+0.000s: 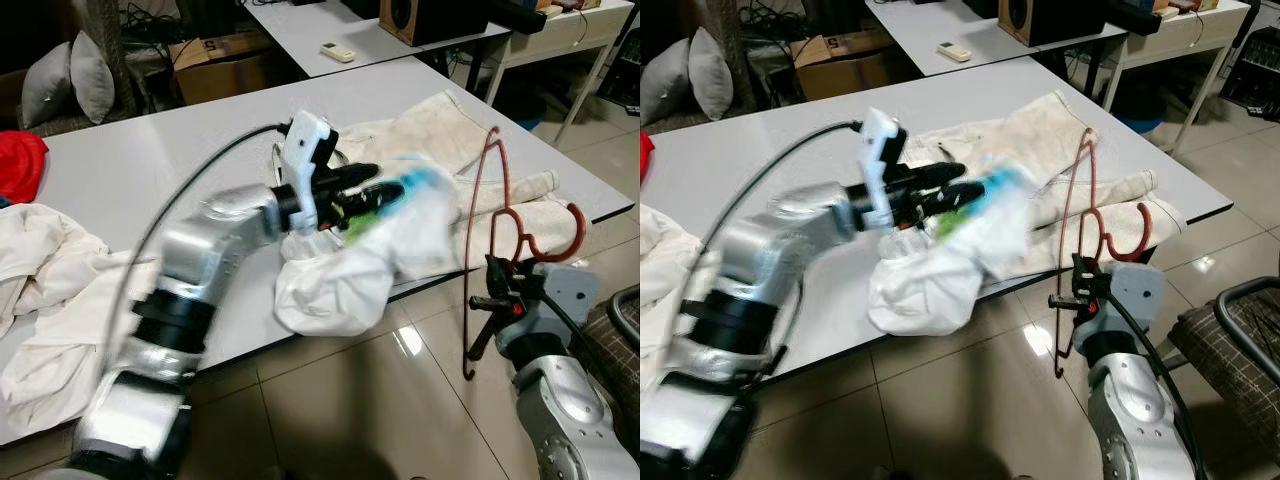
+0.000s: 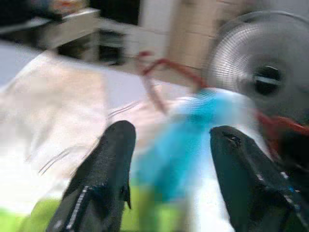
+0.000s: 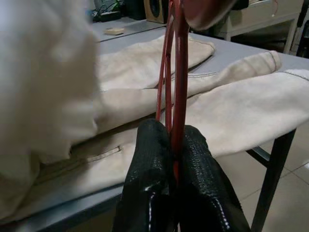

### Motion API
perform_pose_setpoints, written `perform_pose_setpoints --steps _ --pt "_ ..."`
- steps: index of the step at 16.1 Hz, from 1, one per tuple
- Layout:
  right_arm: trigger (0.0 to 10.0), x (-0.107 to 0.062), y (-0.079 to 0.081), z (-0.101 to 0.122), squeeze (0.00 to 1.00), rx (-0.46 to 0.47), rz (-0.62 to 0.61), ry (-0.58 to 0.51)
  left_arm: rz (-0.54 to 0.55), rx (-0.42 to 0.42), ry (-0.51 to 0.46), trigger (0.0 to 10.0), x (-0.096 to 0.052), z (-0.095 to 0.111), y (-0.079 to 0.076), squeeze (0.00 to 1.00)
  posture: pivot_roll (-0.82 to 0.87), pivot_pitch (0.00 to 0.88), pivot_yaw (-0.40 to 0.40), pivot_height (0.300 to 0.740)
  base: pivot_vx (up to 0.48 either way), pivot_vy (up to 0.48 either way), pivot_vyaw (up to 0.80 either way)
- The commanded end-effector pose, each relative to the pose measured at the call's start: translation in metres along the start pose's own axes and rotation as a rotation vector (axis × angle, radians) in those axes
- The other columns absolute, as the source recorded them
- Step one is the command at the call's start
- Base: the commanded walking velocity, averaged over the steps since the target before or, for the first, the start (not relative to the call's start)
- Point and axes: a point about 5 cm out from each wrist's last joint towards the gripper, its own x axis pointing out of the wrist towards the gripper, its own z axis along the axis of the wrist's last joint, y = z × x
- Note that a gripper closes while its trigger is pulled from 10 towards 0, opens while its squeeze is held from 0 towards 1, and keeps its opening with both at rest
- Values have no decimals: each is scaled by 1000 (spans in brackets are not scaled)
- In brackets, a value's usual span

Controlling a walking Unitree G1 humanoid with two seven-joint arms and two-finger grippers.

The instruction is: Hang hanger

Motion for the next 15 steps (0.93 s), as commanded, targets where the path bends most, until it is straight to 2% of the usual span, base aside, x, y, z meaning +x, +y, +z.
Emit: perform_pose_setpoints --steps 1,2,3,5,6,7,8,9,11,12,13,15 --pt "10000 -1 -1 1 0 -9 -9 -4 -1 -38 -60 10000 -5 17 4 1000 -55 15 96 740 0 0 0" --pt "10000 -2 -2 1 0 -8 -12 -4 -29 -56 -77 10000 -7 20 2 1000 -55 15 96 740 0 0 0" --pt "10000 -3 -4 0 0 -8 -22 -4 -109 -31 -83 10000 -17 23 1 1000 -59 13 104 740 0 0 0" --pt "10000 -4 -3 0 0 -5 -26 -3 -166 64 -35 10000 -32 17 6 1000 -60 13 107 740 0 0 0" --pt "10000 -3 -3 0 0 -2 -27 -4 -195 162 28 10000 -40 10 9 1000 -60 13 107 740 0 0 0" --pt "10000 -3 -3 0 0 -2 -27 -4 -204 192 53 10000 -43 7 9 1000 -55 13 110 740 0 0 0" --pt "10000 -3 -2 -1 0 2 -27 -4 -209 259 132 10000 -48 -4 11 1000 -52 16 112 740 0 0 0" --pt "10000 -2 -1 -2 0 6 -27 -3 -244 278 182 10000 -52 -14 6 1000 -46 19 113 740 0 0 0" --pt "10000 -2 0 -2 0 7 -25 -3 -323 256 207 10000 -55 -20 -5 973 -44 22 115 740 0 0 0" --pt "10000 -2 0 -2 0 8 -25 -4 -320 294 259 10000 -56 -30 -6 67 -42 26 113 740 0 0 0" --pt "10000 -2 -1 -2 0 8 -26 -3 -241 373 330 10000 -54 -42 2 0 -42 27 112 740 0 0 0" --pt "10000 -2 -1 -2 0 8 -25 -1 -74 472 384 10000 -49 -53 21 0 -42 28 110 740 0 0 0"
